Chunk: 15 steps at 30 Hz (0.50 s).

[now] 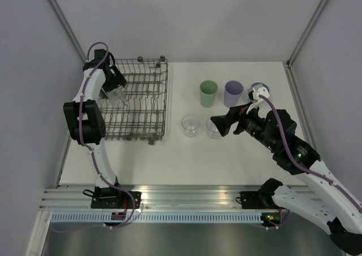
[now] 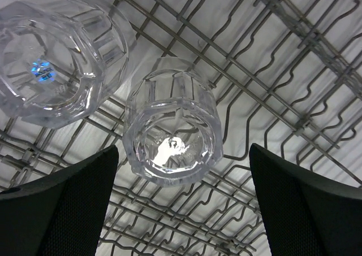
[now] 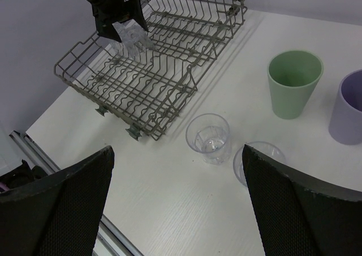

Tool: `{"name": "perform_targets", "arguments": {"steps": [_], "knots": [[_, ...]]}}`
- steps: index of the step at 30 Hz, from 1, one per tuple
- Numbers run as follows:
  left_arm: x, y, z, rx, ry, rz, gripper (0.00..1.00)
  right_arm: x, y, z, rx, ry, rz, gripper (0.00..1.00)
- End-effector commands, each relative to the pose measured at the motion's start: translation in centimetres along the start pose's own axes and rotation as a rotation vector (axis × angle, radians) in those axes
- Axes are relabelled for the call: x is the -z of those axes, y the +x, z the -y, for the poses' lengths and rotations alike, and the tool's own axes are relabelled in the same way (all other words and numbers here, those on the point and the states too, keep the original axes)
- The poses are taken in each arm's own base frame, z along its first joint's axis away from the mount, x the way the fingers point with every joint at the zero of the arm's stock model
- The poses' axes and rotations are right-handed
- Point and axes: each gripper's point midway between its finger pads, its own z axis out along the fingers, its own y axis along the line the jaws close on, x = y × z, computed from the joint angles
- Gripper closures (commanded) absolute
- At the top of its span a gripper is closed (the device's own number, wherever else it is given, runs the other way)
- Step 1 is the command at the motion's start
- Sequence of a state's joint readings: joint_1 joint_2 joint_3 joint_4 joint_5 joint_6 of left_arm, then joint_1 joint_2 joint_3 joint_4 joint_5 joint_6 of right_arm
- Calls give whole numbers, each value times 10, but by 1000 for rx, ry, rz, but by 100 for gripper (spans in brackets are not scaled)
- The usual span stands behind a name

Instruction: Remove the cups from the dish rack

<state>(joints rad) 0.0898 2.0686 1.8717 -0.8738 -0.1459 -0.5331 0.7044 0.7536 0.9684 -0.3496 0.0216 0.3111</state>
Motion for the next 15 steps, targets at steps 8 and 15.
{"name": "perform_targets", "arguments": {"steps": [8, 15], "knots": [[-23, 2, -7, -43, -45, -33, 1, -3, -2, -6, -19, -31, 27, 2], [-28, 4, -14, -58, -77, -33, 11, -6, 0, -5, -22, -30, 24, 2]]}}
